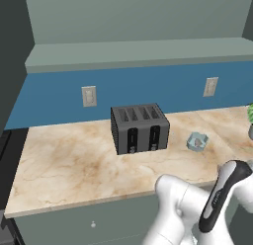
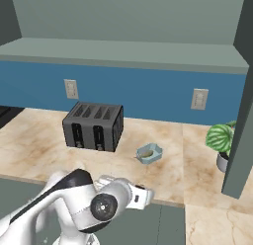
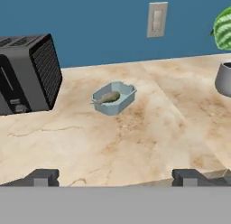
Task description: Retrieve the tupperware from the cabinet, then place the raw meat into the tupperware to avoid contamination.
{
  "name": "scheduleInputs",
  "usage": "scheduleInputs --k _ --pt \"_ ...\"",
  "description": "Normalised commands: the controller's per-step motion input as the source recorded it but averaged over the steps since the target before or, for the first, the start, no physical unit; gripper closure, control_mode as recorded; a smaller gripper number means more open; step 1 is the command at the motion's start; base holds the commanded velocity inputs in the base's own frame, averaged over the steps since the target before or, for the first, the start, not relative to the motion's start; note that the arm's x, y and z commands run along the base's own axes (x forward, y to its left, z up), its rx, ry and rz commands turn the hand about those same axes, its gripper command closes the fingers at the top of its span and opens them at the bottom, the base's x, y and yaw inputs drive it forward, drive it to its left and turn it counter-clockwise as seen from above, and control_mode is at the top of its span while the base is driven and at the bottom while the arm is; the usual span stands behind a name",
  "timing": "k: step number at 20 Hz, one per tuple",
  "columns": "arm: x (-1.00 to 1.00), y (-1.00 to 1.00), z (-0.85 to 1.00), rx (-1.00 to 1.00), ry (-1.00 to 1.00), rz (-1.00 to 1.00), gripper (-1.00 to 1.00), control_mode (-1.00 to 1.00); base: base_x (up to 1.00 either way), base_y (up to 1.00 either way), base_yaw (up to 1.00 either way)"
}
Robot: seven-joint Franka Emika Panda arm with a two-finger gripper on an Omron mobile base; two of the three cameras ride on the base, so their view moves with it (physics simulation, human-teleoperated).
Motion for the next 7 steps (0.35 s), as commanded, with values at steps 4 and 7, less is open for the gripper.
scheduleInputs --k 4,7 --pt "-0.57 0.22 0.50 -0.01 -0.15 0.09 -1.00 -1.00 0.00 0.00 0.00" --pt "-0.44 0.27 0.61 -0.02 -0.11 0.09 -1.00 -1.00 0.00 0.00 0.00"
